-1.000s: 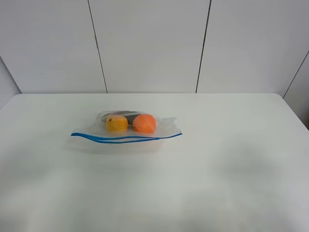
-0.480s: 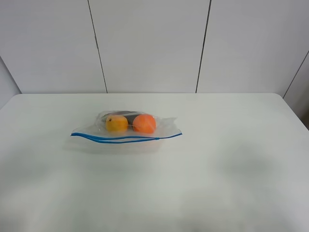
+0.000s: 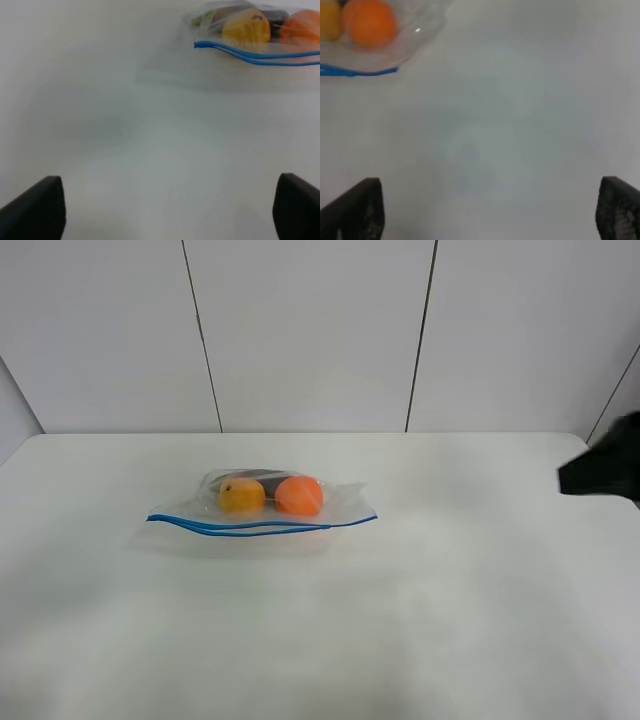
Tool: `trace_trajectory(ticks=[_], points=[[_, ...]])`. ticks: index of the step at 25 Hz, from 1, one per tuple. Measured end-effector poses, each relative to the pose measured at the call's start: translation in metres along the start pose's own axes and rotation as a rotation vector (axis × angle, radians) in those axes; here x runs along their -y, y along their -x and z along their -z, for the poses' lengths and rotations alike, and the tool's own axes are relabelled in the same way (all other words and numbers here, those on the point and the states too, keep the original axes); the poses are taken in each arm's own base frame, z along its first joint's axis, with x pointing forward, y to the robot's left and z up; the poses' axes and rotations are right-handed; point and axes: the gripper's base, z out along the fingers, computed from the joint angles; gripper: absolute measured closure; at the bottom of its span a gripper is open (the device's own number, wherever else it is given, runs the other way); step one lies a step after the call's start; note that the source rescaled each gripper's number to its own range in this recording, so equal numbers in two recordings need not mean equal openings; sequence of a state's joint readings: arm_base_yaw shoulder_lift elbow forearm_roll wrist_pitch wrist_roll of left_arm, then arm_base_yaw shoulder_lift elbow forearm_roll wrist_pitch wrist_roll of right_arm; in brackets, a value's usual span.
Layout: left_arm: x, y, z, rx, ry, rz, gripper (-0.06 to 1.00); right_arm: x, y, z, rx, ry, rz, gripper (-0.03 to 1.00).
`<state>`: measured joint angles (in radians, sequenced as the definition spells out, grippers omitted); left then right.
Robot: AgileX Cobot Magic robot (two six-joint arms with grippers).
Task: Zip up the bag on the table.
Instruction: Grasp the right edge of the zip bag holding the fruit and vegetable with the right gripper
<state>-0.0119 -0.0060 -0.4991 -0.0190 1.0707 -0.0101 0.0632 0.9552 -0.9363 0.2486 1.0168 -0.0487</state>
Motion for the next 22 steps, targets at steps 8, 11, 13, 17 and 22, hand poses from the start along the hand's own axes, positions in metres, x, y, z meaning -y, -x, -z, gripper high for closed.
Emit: trace_trajectory(ticks=[8, 11, 13, 17, 22], points=[[0.0, 0.0, 0.0, 0.0, 0.0, 0.0, -0.04, -0.004, 0.051, -0.114, -0.29, 0.244, -0.176, -0.02], [0.0, 0.0, 0.0, 0.0, 0.0, 0.0, -0.04, -0.005, 0.052, -0.153, -0.371, 0.341, -0.253, -0.02], [0.0, 0.0, 0.0, 0.0, 0.0, 0.0, -0.04, -0.005, 0.05, -0.178, -0.416, 0.397, -0.318, -0.02], [0.0, 0.0, 0.0, 0.0, 0.0, 0.0, -0.04, -0.004, 0.046, -0.217, -0.451, 0.48, -0.461, -0.01], [0.0, 0.0, 0.0, 0.0, 0.0, 0.0, -0.04, -0.009, 0.04, -0.251, -0.473, 0.539, -0.595, 0.06]])
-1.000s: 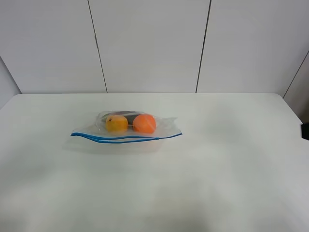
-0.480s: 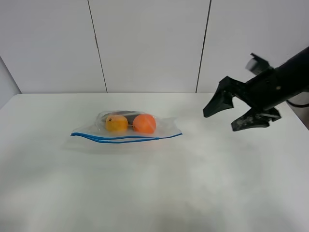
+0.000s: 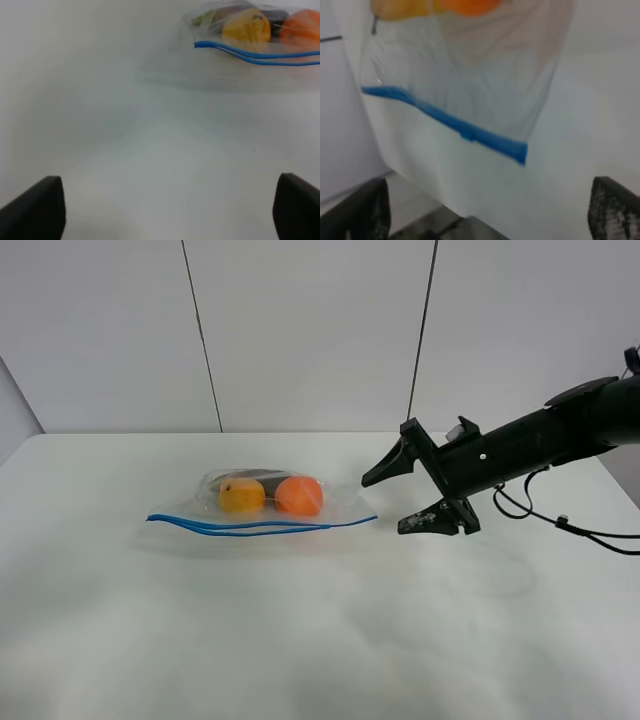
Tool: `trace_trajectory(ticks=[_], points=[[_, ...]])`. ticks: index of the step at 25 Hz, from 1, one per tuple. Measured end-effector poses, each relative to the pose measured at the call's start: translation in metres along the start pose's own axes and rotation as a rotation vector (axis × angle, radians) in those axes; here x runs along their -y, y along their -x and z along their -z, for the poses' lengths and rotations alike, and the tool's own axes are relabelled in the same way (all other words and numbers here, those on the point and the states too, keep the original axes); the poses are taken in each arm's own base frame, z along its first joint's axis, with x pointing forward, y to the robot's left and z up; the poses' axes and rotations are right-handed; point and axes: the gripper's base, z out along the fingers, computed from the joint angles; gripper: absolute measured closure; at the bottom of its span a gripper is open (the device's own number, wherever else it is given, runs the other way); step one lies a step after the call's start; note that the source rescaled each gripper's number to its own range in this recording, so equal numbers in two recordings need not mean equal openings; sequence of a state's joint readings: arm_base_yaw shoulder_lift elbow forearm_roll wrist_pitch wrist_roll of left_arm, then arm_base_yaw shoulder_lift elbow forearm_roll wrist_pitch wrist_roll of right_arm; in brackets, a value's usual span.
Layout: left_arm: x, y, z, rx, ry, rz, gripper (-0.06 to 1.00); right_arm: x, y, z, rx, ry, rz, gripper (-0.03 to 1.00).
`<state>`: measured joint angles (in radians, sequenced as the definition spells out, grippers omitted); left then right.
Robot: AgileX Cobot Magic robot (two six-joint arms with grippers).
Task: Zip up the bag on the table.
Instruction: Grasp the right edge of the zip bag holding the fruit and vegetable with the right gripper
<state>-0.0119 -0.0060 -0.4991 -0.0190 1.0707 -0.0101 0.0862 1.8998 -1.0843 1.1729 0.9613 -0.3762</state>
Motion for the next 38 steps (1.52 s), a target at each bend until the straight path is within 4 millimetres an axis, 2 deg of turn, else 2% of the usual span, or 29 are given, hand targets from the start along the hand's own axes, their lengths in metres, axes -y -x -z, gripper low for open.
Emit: trace_trajectory(ticks=[7, 15, 24, 31, 38], points=[[0.0, 0.0, 0.0, 0.0, 0.0, 0.0, -0.04, 0.002, -0.001, -0.037, -0.02, 0.057, -0.072, 0.19], [0.0, 0.0, 0.0, 0.0, 0.0, 0.0, -0.04, 0.002, -0.001, -0.038, -0.017, 0.045, -0.076, 0.52], [0.0, 0.0, 0.0, 0.0, 0.0, 0.0, -0.04, 0.004, -0.003, -0.038, -0.035, 0.02, -0.053, 0.57], [0.0, 0.0, 0.0, 0.0, 0.0, 0.0, -0.04, 0.005, -0.003, -0.038, -0.041, 0.011, -0.045, 0.8], [0.0, 0.0, 0.0, 0.0, 0.0, 0.0, -0.04, 0.005, -0.003, -0.038, -0.036, 0.009, -0.045, 0.83]])
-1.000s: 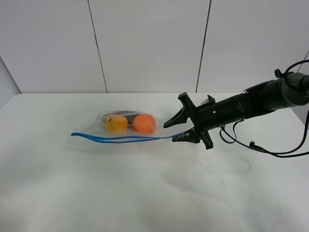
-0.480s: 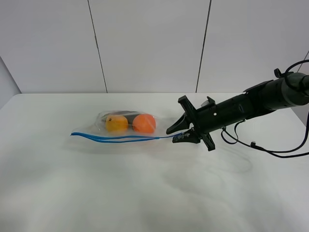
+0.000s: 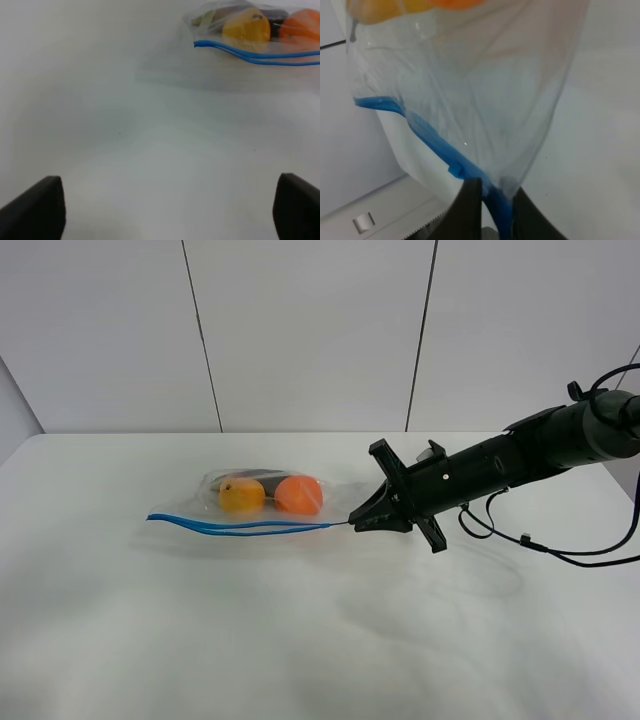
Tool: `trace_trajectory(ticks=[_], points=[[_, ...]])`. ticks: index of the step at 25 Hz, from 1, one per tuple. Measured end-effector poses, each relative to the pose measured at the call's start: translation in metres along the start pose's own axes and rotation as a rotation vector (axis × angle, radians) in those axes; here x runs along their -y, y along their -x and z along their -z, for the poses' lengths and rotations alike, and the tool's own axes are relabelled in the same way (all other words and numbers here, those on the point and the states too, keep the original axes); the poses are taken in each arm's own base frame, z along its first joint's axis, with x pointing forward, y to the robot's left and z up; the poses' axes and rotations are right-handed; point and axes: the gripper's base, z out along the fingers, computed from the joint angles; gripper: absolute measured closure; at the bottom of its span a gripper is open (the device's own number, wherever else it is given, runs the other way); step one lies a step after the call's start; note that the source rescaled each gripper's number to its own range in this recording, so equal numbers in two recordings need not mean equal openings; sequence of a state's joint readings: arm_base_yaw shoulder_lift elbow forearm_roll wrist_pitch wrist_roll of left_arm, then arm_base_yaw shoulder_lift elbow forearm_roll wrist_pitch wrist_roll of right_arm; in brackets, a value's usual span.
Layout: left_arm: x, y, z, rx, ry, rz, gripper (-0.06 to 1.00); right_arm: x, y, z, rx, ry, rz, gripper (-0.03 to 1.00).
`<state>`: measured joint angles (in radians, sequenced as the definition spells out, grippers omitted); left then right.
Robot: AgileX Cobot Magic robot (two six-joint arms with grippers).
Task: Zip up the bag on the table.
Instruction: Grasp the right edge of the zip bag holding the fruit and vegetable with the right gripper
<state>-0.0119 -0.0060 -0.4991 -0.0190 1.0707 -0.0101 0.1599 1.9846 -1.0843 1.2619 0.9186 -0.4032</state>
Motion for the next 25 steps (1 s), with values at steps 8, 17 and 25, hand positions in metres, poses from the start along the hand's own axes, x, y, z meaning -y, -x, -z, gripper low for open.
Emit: trace_trajectory(ticks=[8, 17, 25], points=[[0.0, 0.0, 0.0, 0.0, 0.0, 0.0, -0.04, -0.0014, 0.0013, 0.0, 0.015, 0.016, -0.015, 0.83], [0.0, 0.0, 0.0, 0.0, 0.0, 0.0, -0.04, -0.0018, 0.0037, 0.0001, 0.04, 0.021, -0.027, 0.84], [0.0, 0.0, 0.0, 0.0, 0.0, 0.0, -0.04, -0.0019, 0.0037, 0.0001, 0.041, 0.021, -0.023, 0.97]])
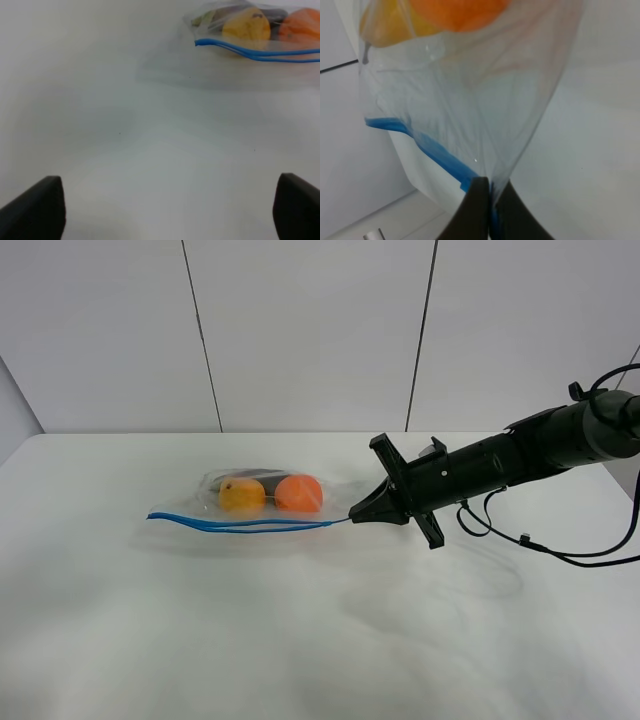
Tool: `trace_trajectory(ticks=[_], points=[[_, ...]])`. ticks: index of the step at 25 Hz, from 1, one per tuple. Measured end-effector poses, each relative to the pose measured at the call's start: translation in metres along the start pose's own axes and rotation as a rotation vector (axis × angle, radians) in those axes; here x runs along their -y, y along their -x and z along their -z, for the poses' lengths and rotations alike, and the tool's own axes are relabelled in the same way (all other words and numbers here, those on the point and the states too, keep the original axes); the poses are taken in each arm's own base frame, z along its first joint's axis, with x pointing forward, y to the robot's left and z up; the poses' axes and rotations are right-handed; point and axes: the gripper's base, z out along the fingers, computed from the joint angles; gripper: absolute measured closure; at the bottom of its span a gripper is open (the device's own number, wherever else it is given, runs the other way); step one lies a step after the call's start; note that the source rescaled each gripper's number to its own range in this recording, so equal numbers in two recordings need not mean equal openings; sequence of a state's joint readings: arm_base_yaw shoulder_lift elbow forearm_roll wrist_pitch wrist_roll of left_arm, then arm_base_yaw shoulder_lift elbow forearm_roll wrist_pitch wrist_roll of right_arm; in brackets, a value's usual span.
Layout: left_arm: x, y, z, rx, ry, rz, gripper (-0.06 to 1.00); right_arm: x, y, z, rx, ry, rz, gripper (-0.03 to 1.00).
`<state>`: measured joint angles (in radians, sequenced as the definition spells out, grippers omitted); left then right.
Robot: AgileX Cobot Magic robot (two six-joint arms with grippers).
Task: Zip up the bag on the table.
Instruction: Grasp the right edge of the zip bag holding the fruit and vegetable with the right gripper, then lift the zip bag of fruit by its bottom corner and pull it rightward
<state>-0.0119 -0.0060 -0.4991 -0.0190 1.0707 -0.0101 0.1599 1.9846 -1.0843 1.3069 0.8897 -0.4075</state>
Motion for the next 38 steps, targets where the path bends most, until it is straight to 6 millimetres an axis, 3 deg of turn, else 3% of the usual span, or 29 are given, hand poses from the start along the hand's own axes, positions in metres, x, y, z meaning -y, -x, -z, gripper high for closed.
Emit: trace_trajectory(ticks=[14, 35, 38], points=[[0.0, 0.0, 0.0, 0.0, 0.0, 0.0, -0.04, -0.007, -0.01, 0.001, -0.109, 0.081, 0.059, 0.97], [0.0, 0.0, 0.0, 0.002, 0.003, -0.002, -0.04, -0.009, -0.009, 0.001, -0.092, 0.102, 0.085, 0.97], [-0.002, 0.012, 0.001, 0.005, 0.023, -0.016, -0.04, -0.01, -0.008, 0.001, -0.087, 0.109, 0.085, 0.97]])
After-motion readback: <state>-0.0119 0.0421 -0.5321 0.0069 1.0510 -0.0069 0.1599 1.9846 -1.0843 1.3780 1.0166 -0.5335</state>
